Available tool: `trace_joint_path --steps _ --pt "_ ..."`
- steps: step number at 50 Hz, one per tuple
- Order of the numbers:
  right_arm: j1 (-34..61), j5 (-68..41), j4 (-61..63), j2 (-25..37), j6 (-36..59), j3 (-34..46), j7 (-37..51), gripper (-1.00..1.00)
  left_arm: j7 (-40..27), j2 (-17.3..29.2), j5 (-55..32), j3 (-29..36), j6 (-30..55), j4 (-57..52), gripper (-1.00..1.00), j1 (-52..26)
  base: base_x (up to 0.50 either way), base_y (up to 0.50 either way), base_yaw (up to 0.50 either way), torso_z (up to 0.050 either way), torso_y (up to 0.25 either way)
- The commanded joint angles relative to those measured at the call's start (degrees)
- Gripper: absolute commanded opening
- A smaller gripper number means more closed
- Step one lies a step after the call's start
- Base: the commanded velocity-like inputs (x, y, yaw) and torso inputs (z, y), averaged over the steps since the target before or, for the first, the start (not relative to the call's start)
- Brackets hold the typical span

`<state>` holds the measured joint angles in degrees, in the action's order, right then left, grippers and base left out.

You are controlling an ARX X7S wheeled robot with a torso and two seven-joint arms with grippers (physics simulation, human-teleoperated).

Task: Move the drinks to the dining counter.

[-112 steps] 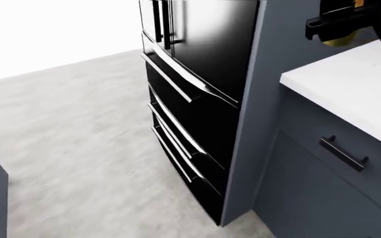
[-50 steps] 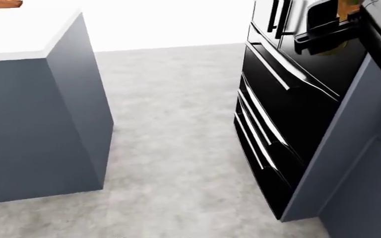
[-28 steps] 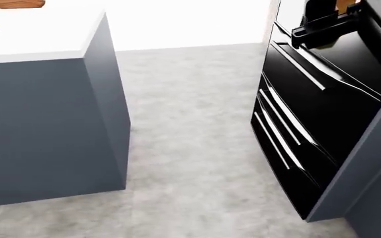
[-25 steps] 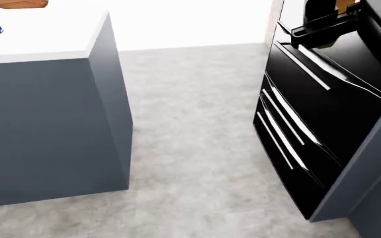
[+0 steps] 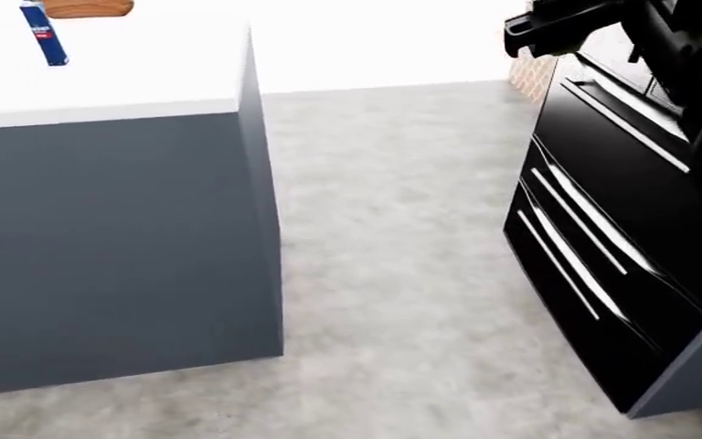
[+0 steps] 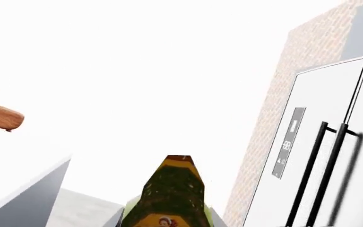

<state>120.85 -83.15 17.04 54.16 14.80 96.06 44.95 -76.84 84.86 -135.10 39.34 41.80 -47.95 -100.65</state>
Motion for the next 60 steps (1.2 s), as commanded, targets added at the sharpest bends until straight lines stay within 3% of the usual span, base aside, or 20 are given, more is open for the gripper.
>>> trace_joint_path --steps 1,49,60 --pt "-2.13 3.14 -4.22 -4.84 -1.95 -0.96 -2.68 -1.0 1.68 1.46 1.67 0.42 -1.15 -0.57 1.0 1.96 -0.46 0.33 0.0 0.0 0.0" --pt "-0.48 6.27 -3.58 -6.59 6.51 0.2 -0.34 -1.0 1.67 1.34 1.88 -0.68 -1.16 -0.55 1.0 3.55 -0.3 0.51 0.0 0.0 0.002" --pt "-0.19 5.61 -3.9 -6.77 7.62 -0.41 -0.46 -1.0 1.14 0.82 1.46 -1.18 -0.81 -0.38 1.0 3.44 -0.47 0.21 0.0 0.0 0.002"
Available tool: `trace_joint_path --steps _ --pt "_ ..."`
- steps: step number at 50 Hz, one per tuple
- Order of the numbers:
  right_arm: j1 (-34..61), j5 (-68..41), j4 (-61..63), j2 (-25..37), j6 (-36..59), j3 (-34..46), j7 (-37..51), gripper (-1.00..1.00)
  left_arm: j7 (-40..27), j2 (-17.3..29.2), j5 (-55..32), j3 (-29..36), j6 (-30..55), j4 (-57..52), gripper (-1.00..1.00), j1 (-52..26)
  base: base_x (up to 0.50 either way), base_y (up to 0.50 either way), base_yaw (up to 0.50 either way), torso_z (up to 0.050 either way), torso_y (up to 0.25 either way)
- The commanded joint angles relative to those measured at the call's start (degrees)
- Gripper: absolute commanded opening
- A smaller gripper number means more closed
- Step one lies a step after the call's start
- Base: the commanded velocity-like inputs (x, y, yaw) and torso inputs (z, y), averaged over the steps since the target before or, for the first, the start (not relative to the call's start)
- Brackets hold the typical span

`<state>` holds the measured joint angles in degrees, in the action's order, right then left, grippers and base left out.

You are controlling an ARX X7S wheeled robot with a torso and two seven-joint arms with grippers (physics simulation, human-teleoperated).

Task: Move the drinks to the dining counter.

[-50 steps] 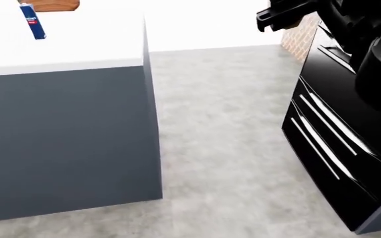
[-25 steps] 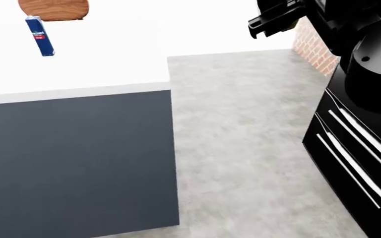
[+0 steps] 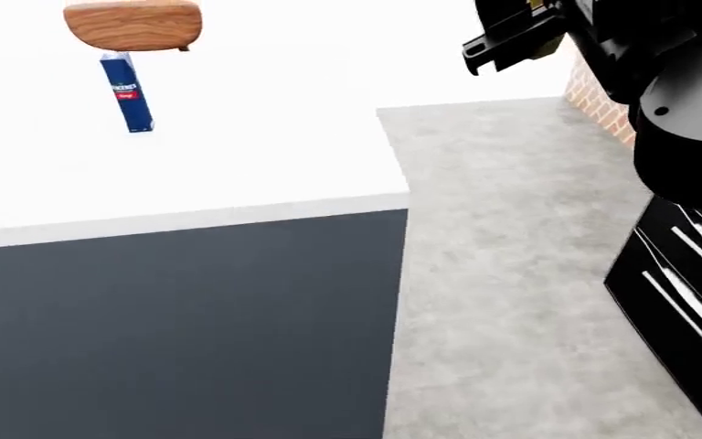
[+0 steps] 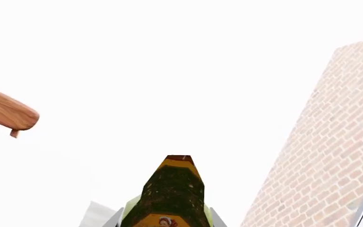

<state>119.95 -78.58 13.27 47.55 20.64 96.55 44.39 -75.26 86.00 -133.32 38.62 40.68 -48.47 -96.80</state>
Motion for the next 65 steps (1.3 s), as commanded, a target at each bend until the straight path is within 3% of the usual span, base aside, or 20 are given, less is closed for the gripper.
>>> trace_joint_path --steps 1,24,42,65 --pt "0.65 1.04 0.02 -0.11 1.74 -0.95 0.03 -1.0 -0.49 -0.35 -0.38 -0.54 0.31 0.09 1.0 -0.46 -0.49 0.07 0.0 0.0 0.0" --pt "-0.86 1.55 1.23 0.75 -0.38 -2.77 -2.39 -1.0 -0.29 -0.05 -0.18 -0.98 0.13 -0.19 1.0 0.43 -0.46 0.17 0.0 0.0 0.0" --pt "-1.75 1.6 0.94 0.6 -0.72 -3.62 -2.48 -1.0 -0.63 -0.43 -0.93 -1.89 1.25 0.5 1.0 0.12 -0.2 0.54 0.0 0.0 0.002" --pt "-6.09 -8.72 -0.72 0.11 -2.34 -6.17 -2.64 -1.0 -0.3 -0.14 -0.47 -2.27 0.84 0.34 1.0 1.13 0.0 0.0 0.0 0.0 0.001"
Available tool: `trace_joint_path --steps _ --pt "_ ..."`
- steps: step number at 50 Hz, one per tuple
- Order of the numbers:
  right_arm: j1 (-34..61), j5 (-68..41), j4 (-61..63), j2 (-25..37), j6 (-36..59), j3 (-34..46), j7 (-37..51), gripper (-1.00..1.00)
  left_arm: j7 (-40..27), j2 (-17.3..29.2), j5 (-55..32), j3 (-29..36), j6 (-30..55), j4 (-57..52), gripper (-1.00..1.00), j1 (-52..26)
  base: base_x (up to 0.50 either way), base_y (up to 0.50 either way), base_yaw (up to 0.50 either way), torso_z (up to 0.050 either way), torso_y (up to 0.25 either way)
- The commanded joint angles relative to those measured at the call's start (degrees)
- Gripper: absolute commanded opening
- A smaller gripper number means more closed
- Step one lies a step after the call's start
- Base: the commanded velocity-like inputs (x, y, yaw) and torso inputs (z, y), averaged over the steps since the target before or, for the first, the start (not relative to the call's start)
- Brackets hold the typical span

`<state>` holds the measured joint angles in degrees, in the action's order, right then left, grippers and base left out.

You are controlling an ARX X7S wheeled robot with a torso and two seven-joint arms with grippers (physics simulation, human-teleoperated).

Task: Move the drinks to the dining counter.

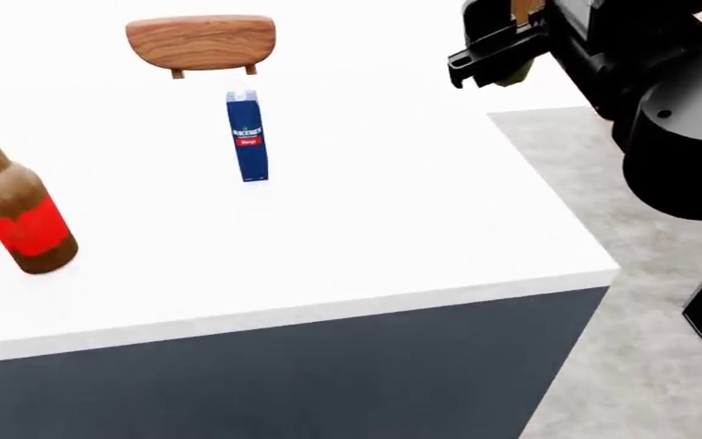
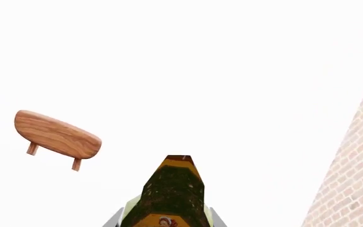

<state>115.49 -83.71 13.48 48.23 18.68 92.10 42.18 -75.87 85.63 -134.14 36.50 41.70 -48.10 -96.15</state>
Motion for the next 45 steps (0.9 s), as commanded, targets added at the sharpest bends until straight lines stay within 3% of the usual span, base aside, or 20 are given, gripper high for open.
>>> trace_joint_path --steps 1,5,10,16,24,45 --pt "-2.07 -4.58 -1.16 -0.54 -0.93 -2.14 -0.43 -1.0 0.37 0.27 0.37 -0.16 -0.22 -0.05 1.0 0.54 0.0 0.0 0.0 0.0 0.0" --pt "-3.91 -9.85 -2.97 -0.91 -0.97 -2.68 0.29 -1.0 0.45 0.28 0.42 -0.29 -0.18 0.05 1.0 0.63 0.0 0.0 0.0 0.0 0.0" --pt "-3.65 -7.6 -2.14 -1.59 -0.14 -1.94 -1.59 -1.0 0.35 0.33 0.68 -0.22 -0.5 -0.14 1.0 1.06 0.0 0.0 0.0 0.0 0.002" --pt "-6.38 -9.37 -2.57 -1.34 -4.9 -4.19 -1.49 -1.0 0.39 0.4 0.64 -0.41 -0.52 -0.08 1.0 1.19 0.0 0.0 0.0 0.0 0.0" --pt "-11.46 -14.95 -2.97 -1.95 -10.88 -7.23 -7.62 -1.0 0.02 0.12 0.18 -0.82 -0.12 0.02 1.0 1.01 0.0 0.0 0.0 0.0 0.0" --pt "-12.64 -15.1 -7.61 -6.35 -9.32 -6.31 -11.93 -1.0 1.32 1.03 1.73 -0.7 -1.34 -0.68 1.0 2.86 0.0 0.0 0.0 0.0 0.0"
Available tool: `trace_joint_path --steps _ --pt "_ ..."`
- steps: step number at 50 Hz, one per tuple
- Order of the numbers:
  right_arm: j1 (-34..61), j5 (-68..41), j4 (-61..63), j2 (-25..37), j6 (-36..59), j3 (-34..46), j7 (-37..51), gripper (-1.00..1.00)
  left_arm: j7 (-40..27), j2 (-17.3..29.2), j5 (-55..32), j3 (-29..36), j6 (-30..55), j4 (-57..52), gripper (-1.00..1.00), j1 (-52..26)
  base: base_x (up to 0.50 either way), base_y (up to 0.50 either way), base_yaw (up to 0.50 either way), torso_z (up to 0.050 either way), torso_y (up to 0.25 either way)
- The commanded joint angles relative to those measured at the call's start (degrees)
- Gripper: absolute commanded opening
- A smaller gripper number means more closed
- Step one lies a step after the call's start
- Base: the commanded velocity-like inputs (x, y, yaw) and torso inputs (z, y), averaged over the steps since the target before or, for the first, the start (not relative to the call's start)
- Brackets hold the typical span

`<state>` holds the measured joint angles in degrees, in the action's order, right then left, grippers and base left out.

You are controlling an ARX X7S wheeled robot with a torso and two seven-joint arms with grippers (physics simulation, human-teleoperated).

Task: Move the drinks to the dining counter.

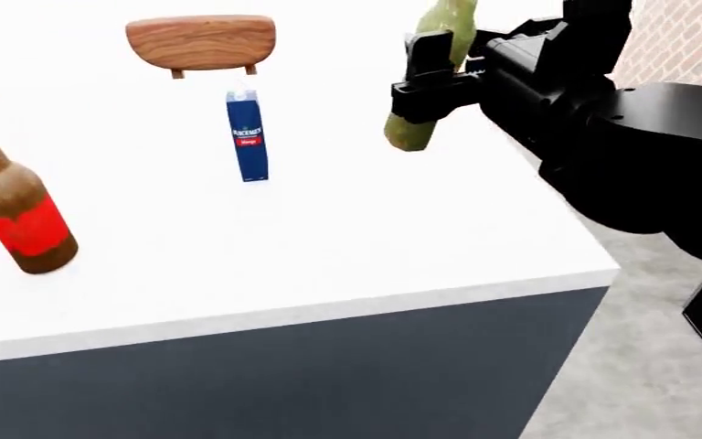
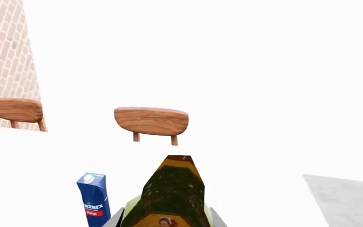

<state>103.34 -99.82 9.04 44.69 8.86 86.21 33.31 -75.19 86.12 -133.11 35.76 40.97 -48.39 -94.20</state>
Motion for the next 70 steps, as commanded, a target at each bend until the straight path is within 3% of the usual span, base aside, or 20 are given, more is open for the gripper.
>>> trace_joint_path --steps 1,14,70 --pt "-0.44 1.2 -3.3 -3.05 0.61 -0.35 -3.34 -1.0 0.78 0.7 0.73 -0.01 -0.72 -0.3 1.0 0.96 0.0 0.0 0.0 0.0 0.0" --pt "-0.3 2.06 -3.36 -4.27 1.43 -0.13 -5.29 -1.0 -2.58 -2.43 -2.27 -1.22 2.11 0.94 1.0 -1.4 0.0 0.0 0.0 0.0 0.0" --pt "-5.86 5.05 -4.67 -6.04 0.94 1.64 -7.52 -1.0 -1.33 -1.41 -1.08 -2.21 1.04 0.39 1.0 0.91 0.0 0.0 0.0 0.0 0.0"
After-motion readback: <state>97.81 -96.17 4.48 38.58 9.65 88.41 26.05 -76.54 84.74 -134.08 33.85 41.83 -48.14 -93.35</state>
